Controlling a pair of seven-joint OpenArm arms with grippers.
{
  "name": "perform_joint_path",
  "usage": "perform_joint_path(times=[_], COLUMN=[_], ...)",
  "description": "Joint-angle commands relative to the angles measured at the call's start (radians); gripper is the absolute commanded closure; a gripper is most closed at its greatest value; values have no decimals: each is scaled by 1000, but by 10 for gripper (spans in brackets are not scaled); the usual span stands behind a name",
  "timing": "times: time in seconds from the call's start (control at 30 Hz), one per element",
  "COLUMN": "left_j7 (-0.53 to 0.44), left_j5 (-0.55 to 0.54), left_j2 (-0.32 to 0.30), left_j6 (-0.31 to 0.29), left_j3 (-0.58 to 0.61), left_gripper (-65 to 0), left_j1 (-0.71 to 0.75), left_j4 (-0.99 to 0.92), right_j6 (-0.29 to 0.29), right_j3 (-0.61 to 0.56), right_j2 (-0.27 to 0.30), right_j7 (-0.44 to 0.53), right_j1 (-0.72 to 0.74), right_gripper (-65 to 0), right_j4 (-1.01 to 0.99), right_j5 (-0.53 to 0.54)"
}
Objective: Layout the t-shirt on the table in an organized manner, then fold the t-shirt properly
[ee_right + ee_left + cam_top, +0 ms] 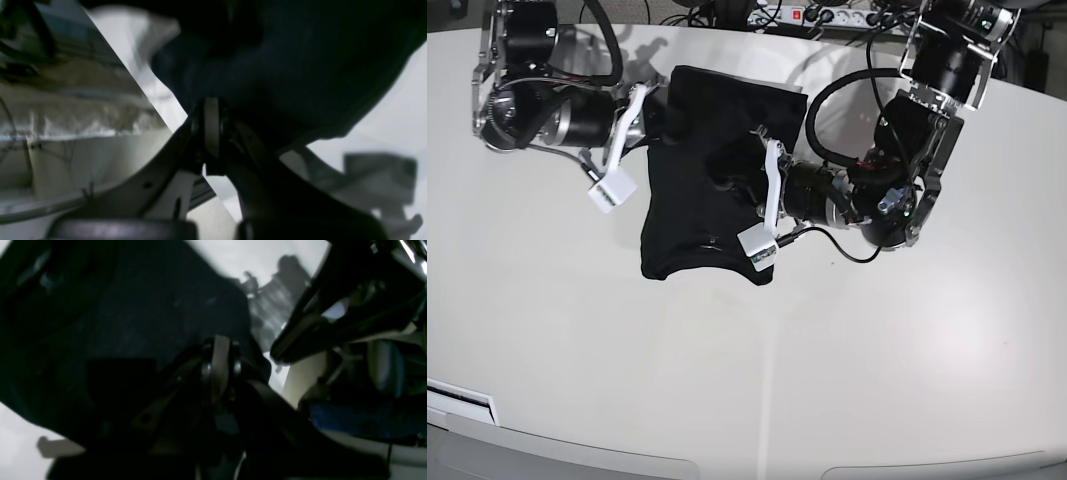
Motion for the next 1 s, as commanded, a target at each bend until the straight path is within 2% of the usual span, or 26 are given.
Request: perform_joint_path(times=[0.0, 0.1, 0.27, 0.37, 0.5, 0.67, 0.8, 0.97], left_j7=[3, 17, 17, 17, 18, 69, 111, 133], left_j5=[-22, -29, -77, -86, -88, -87, -88, -95], left_j2=[-16, -50, -130, -184, -256, -332, -345, -346], left_j6=[-8, -8, -8, -8, 23, 49, 76, 87], left_j3=[-15, -48, -122, -180, -260, -369, -517, -689], left_gripper=[0, 0, 0, 0, 0, 0, 0, 0], left_j1=[5, 74, 220, 330, 509, 738, 909, 1094], left_j4=[46, 148, 286, 387, 532, 688, 771, 777], right_j6=[2, 2, 2, 2, 2, 2, 2, 2], right_j3=[25, 108, 241, 290, 318, 318, 339, 414], right_j2=[7, 6, 6, 6, 6, 6, 6, 6], right_j7=[-2, -59, -59, -59, -59, -59, -59, -59], right_j1=[-6, -32, -102, -163, -278, -419, -531, -653], right_gripper=[0, 0, 0, 0, 0, 0, 0, 0], right_j4=[34, 71, 106, 132, 172, 186, 186, 186], right_j5=[50, 154, 354, 406, 397, 319, 279, 267])
